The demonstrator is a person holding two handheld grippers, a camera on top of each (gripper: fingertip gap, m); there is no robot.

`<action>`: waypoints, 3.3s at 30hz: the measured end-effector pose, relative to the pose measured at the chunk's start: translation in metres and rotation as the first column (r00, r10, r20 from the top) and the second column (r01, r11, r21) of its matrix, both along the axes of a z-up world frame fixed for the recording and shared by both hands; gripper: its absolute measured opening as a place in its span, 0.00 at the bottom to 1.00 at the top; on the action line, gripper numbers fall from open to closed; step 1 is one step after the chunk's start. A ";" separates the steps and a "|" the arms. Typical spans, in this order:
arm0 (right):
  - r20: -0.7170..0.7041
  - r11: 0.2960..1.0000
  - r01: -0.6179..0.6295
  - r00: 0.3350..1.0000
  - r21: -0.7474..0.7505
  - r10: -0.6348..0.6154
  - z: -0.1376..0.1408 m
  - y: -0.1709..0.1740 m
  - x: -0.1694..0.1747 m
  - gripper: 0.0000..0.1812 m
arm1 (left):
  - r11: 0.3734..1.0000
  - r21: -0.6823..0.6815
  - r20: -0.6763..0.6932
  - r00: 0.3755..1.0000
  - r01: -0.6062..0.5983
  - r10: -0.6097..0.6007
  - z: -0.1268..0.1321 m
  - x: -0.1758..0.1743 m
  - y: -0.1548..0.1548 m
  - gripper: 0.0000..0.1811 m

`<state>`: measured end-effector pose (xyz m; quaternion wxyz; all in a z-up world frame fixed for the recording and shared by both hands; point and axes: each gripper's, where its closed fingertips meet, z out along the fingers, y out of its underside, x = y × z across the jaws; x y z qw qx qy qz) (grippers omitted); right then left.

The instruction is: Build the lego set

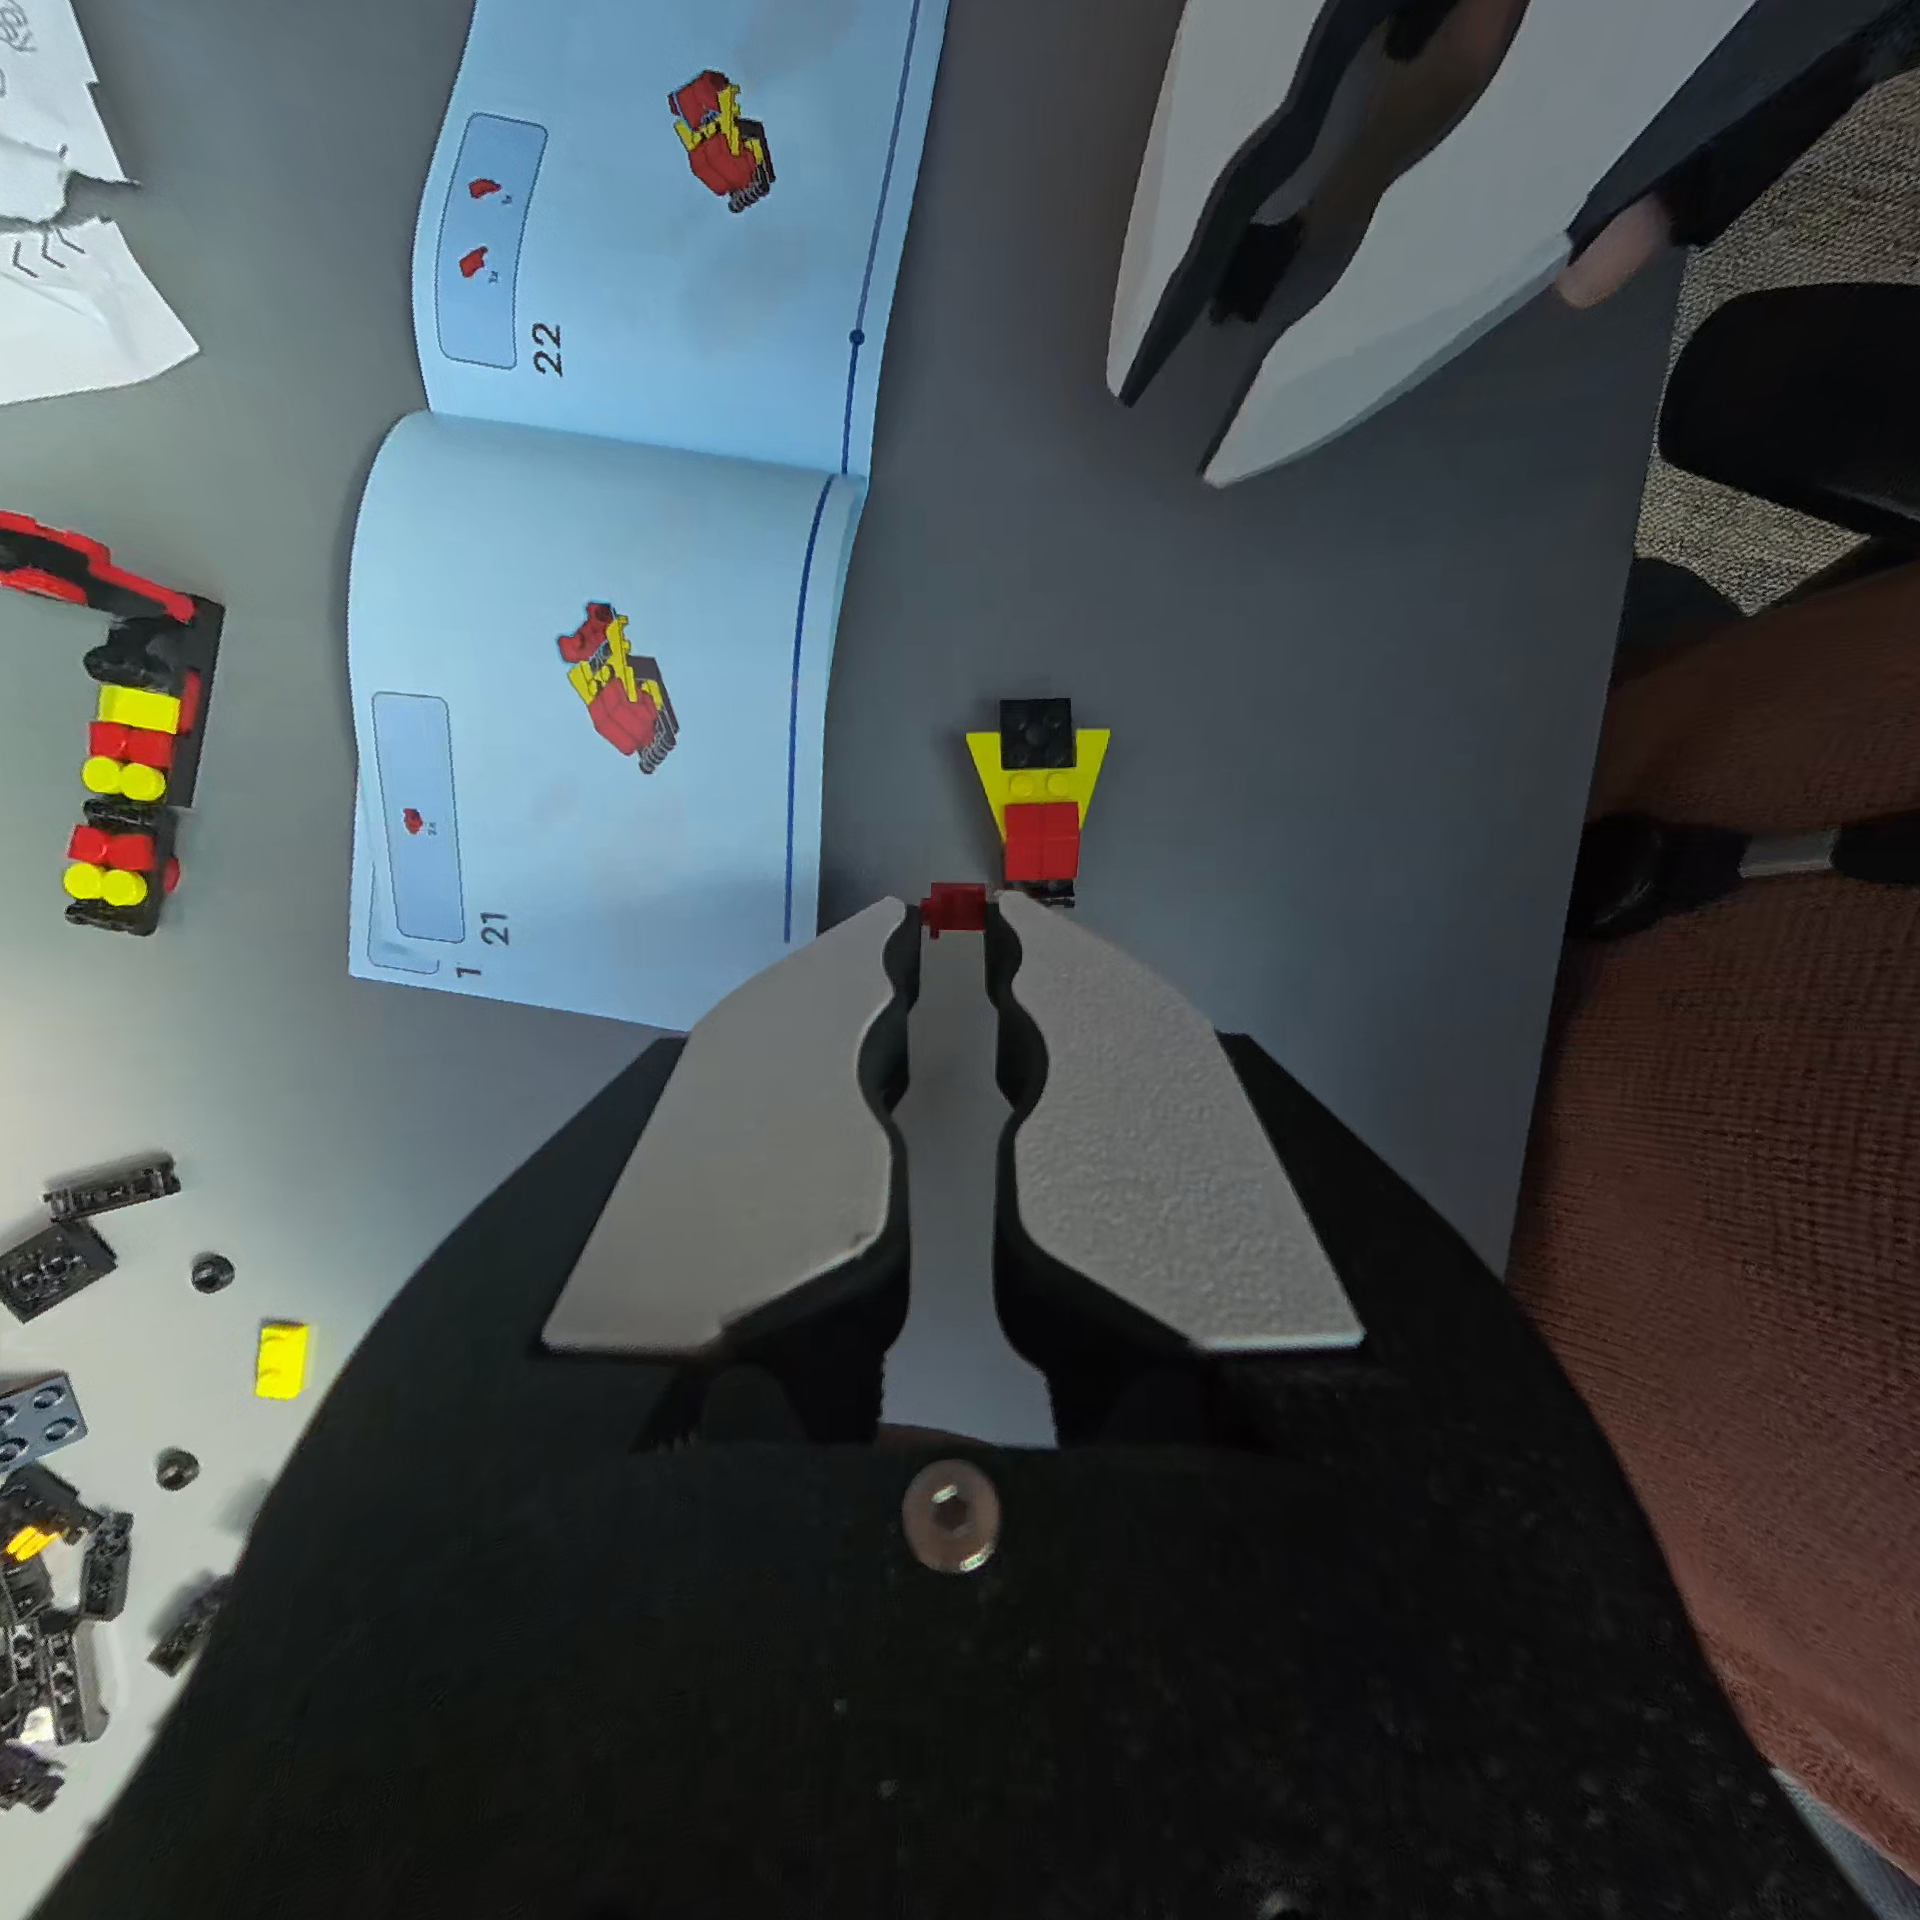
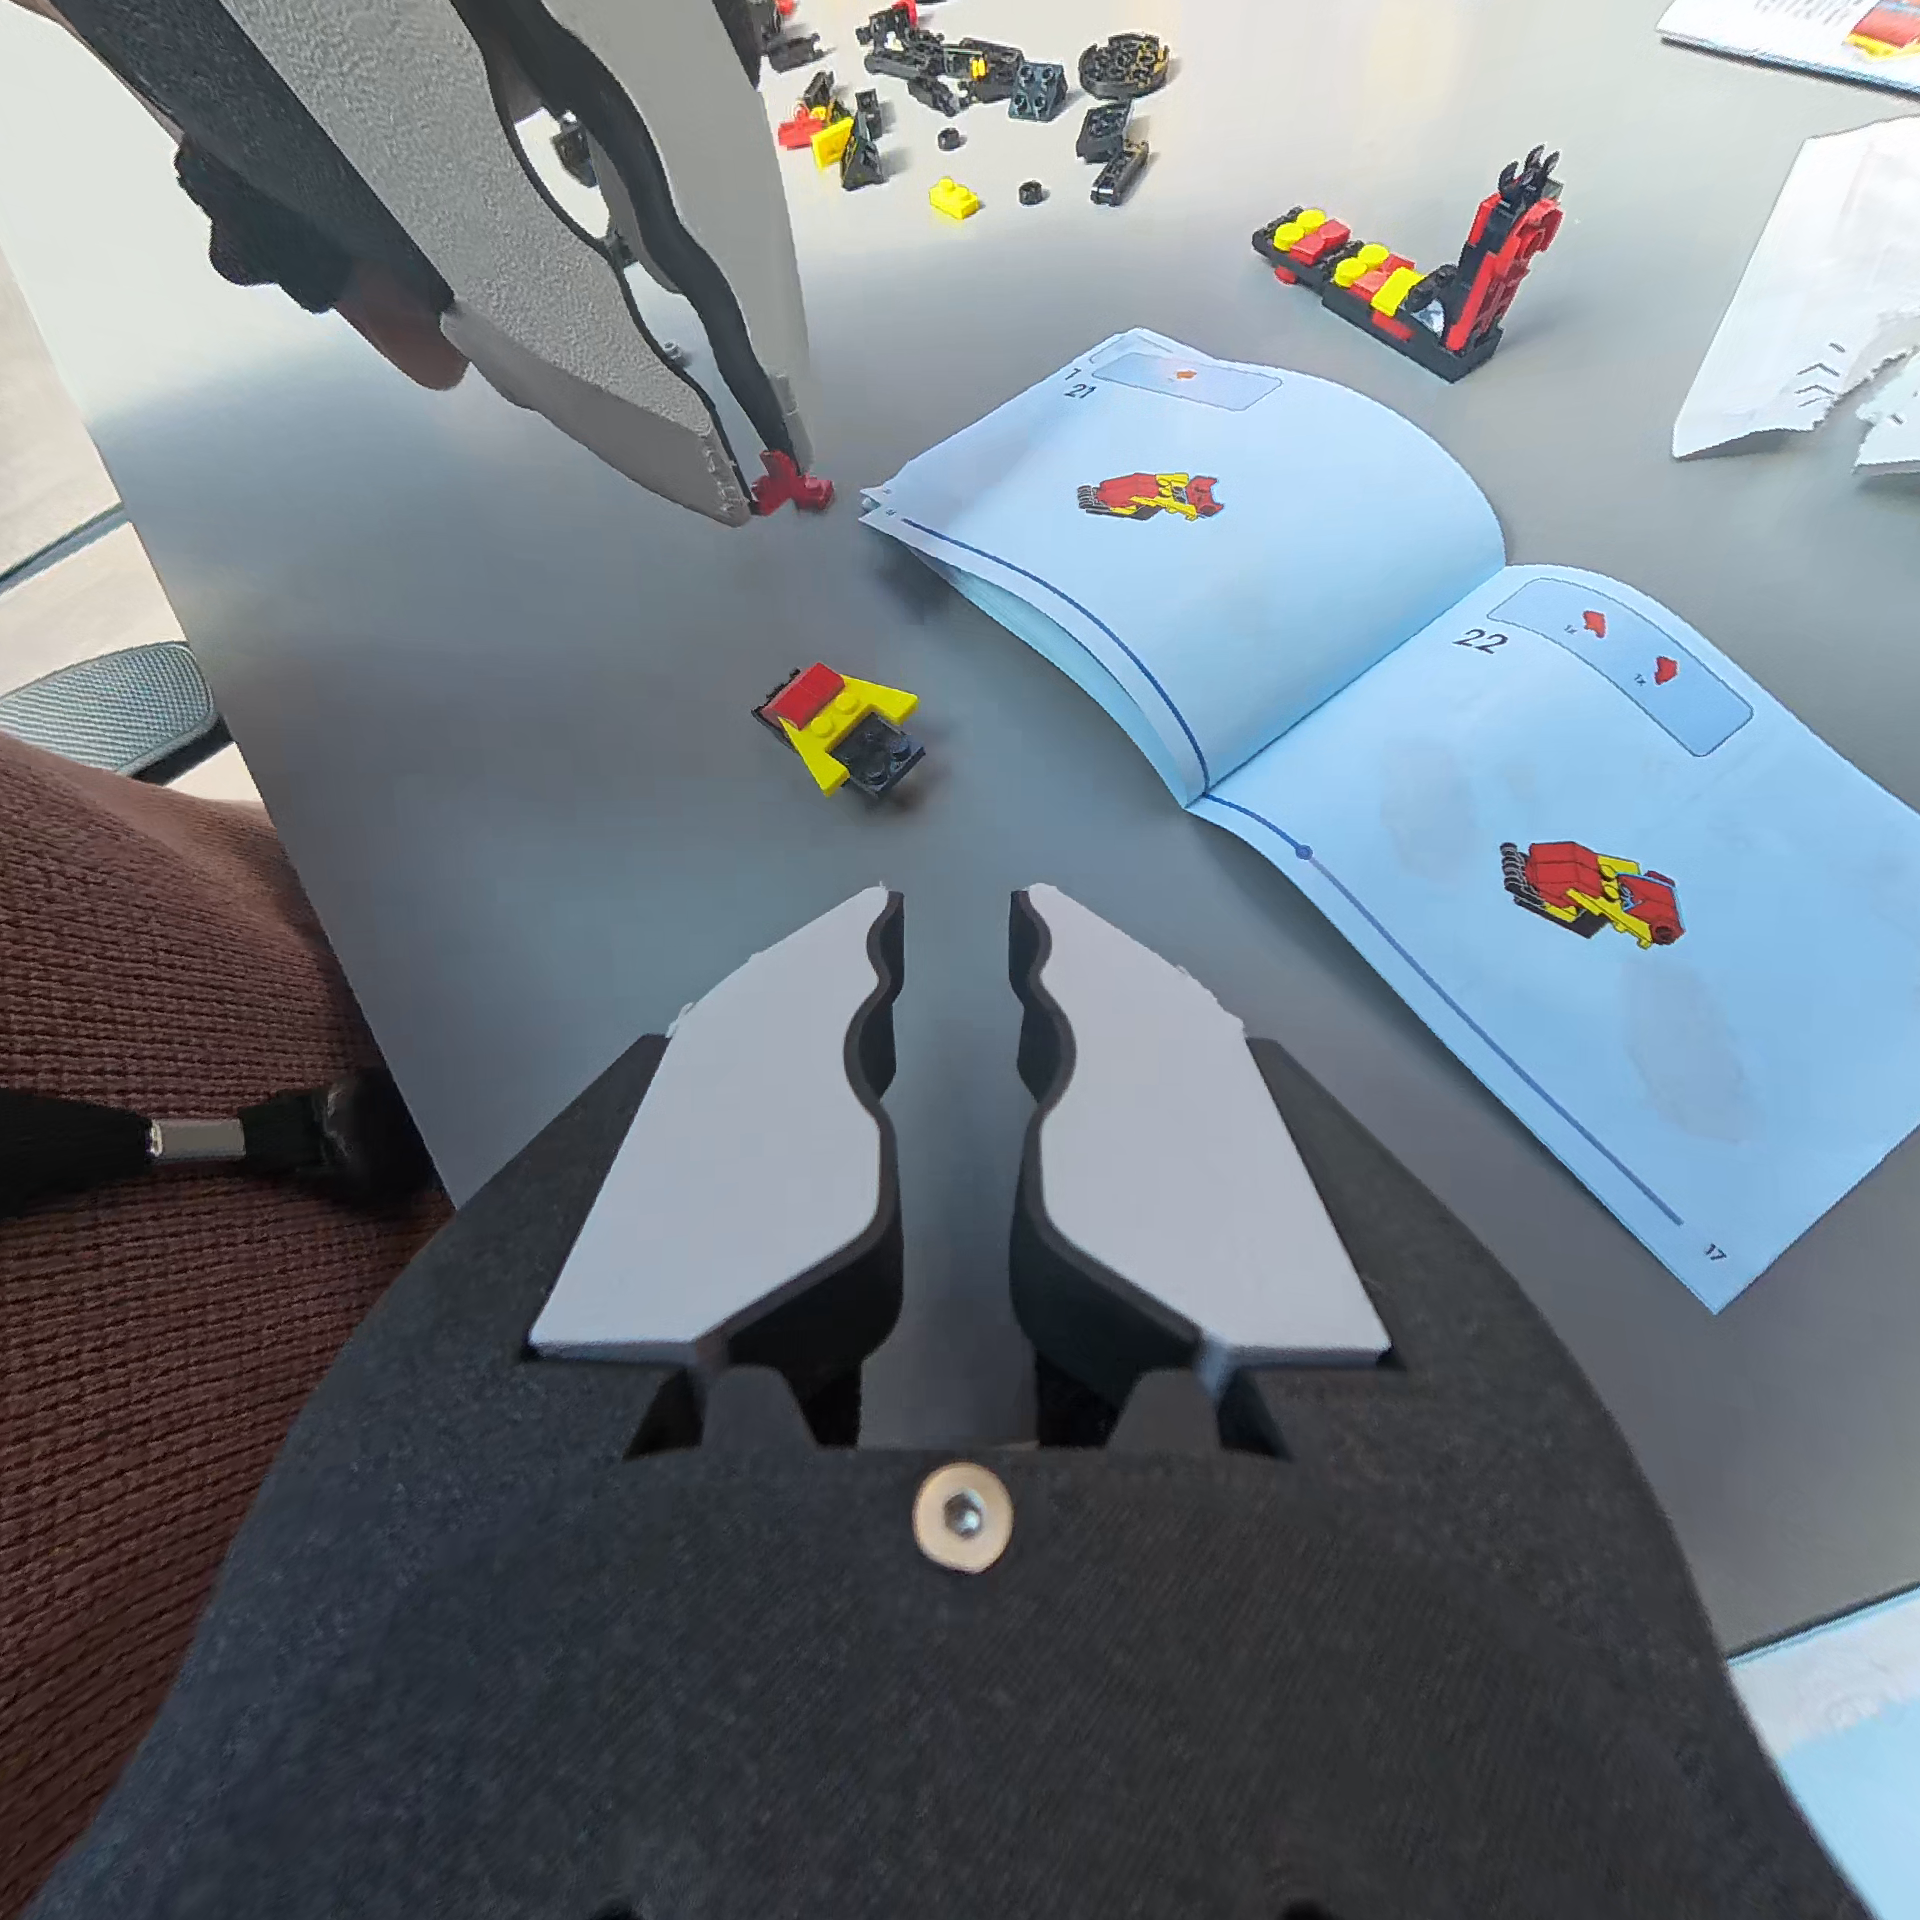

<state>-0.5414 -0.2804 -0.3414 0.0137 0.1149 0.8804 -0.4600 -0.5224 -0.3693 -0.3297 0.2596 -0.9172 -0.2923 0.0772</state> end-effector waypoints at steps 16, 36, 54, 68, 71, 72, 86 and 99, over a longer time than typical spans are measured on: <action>0.088 0.976 0.077 0.994 -0.203 -0.061 0.032 -0.015 0.019 0.11 | 0.948 0.310 -0.338 0.940 0.070 0.041 0.021 0.001 0.014 0.06; 0.390 0.940 0.122 0.921 -0.317 0.012 0.045 -0.051 0.019 0.05 | 0.965 0.150 -0.640 0.765 0.215 -0.071 0.025 -0.005 0.035 0.06; 0.442 0.956 0.132 0.897 -0.264 -0.002 0.034 -0.043 0.001 0.02 | 0.984 0.036 -0.688 0.718 0.175 -0.103 0.021 -0.009 0.023 0.10; 0.556 0.999 0.000 0.831 0.045 -0.025 -0.016 -0.049 0.009 0.02 | 0.976 0.081 -0.416 0.896 0.203 -0.152 -0.032 0.006 0.009 0.10; 0.577 0.999 0.016 0.815 0.051 -0.042 -0.016 -0.049 0.009 0.02 | 0.970 0.099 -0.414 0.896 0.221 -0.162 -0.034 0.004 0.010 0.10; 0.583 0.998 0.019 0.811 0.052 -0.046 -0.016 -0.049 0.009 0.02 | 0.968 0.108 -0.412 0.897 0.225 -0.162 -0.034 0.004 0.009 0.10; 0.628 0.997 0.055 0.775 0.049 -0.074 -0.017 -0.051 0.006 0.02 | 0.961 0.146 -0.408 0.899 0.235 -0.158 -0.035 0.001 0.003 0.09; 0.672 0.996 0.074 0.736 0.042 -0.083 -0.015 -0.052 0.007 0.02 | 0.961 0.146 -0.409 0.898 0.236 -0.159 -0.036 -0.001 -0.001 0.09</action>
